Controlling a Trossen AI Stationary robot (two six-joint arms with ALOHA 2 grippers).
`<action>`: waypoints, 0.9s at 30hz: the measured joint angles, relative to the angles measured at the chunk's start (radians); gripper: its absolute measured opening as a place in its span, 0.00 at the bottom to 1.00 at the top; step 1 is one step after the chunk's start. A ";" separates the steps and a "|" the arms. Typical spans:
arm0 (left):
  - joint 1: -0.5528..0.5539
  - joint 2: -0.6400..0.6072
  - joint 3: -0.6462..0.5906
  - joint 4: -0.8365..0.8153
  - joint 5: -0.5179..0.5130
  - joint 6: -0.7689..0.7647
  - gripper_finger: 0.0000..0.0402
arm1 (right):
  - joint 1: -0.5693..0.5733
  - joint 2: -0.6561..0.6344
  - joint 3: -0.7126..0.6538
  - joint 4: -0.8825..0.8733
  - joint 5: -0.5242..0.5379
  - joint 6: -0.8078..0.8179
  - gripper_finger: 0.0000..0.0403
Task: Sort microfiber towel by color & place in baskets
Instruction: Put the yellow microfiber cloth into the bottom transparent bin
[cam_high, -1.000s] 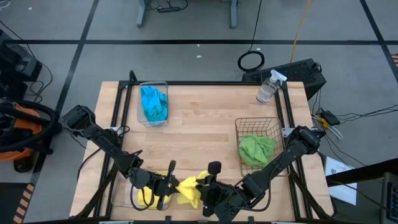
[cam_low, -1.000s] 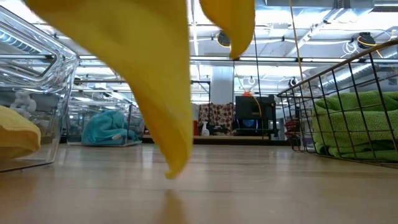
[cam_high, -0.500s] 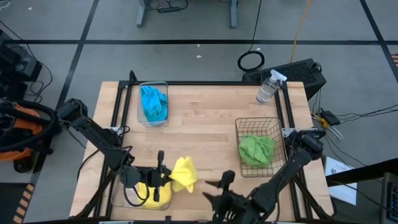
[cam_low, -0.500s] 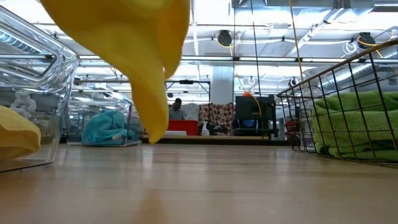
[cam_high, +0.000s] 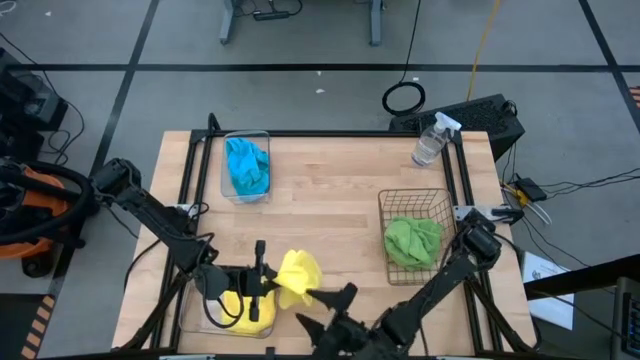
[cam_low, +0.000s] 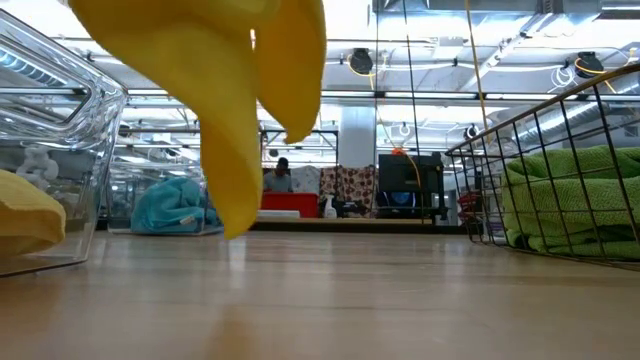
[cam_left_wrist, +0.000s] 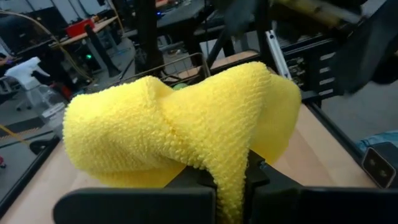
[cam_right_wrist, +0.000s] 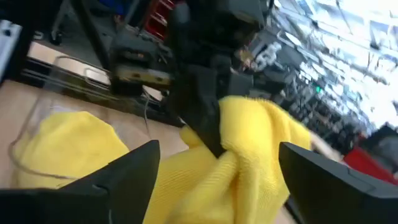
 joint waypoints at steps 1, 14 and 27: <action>0.001 0.000 0.000 0.001 0.013 0.000 0.03 | -0.011 0.000 0.000 -0.007 0.000 0.029 0.79; -0.010 0.001 -0.002 0.008 0.053 -0.001 0.03 | -0.104 0.001 0.000 -0.214 -0.180 0.372 0.36; -0.052 0.000 -0.001 -0.020 0.170 -0.078 0.28 | -0.084 -0.022 0.000 -0.232 -0.163 0.293 0.03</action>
